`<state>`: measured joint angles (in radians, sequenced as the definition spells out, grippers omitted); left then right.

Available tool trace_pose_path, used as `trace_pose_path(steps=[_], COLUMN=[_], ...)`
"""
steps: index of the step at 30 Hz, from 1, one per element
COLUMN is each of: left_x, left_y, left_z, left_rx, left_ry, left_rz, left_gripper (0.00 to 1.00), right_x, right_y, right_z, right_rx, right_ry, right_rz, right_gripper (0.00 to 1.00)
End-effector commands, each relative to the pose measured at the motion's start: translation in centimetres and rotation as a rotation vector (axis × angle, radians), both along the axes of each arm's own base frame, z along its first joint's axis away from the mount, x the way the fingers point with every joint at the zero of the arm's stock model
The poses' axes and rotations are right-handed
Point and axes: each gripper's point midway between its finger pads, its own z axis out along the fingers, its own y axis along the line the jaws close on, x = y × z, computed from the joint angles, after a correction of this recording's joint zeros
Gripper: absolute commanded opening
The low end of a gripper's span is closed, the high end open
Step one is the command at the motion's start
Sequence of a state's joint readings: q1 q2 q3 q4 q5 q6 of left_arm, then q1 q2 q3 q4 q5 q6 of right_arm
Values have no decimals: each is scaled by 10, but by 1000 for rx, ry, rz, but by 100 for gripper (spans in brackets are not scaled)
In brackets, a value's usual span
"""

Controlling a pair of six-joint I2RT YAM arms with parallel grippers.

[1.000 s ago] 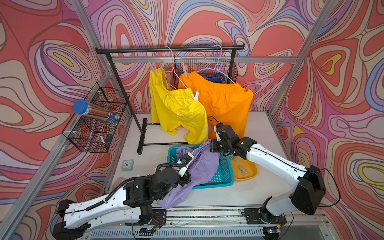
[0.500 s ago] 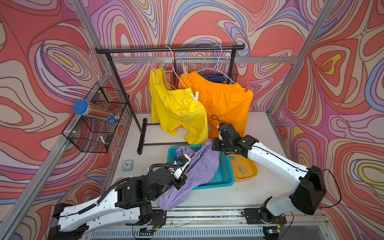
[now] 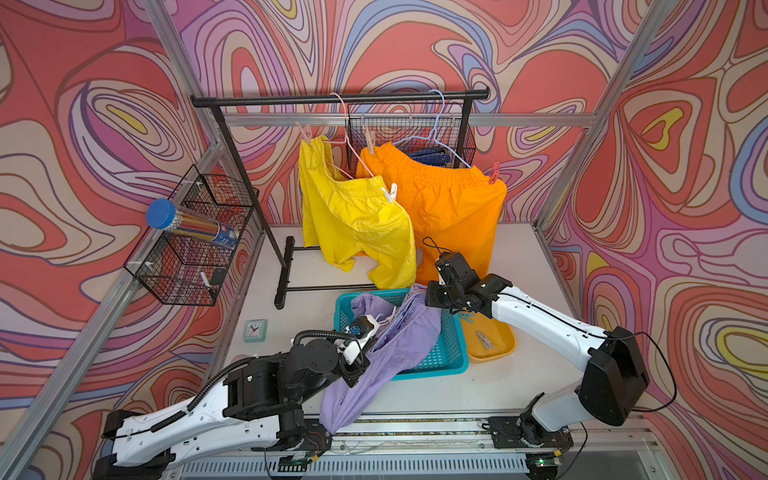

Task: Remove the clothespins securing shorts to the hanger
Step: Remove the shorts from the hanger.

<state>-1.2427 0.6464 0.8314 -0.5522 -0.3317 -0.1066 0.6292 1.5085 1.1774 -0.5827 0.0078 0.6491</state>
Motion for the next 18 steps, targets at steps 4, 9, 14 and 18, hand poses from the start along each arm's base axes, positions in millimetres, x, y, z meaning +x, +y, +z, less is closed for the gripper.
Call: trace_pose_path(steps=[4,9,14,18], left_x=[-21,-26,-27,-26], left_y=[-14,-23,-30,-38], left_z=[-1,5,8,6], left_rx=[-22,-48,-45,-18], left_ry=[66,69,64,66], left_rz=[-127,-174,-200,-212], left_gripper=[0,0,0,0], right_x=[20,22,21,19], right_y=[2,13,21,25], right_z=[-3,-10,5,39], right_rx=[42,62,127,193], right_ry=[-35,-23,-62,-134], right_rz=[-42,-17,2,12], right_gripper=[0,0,0,0])
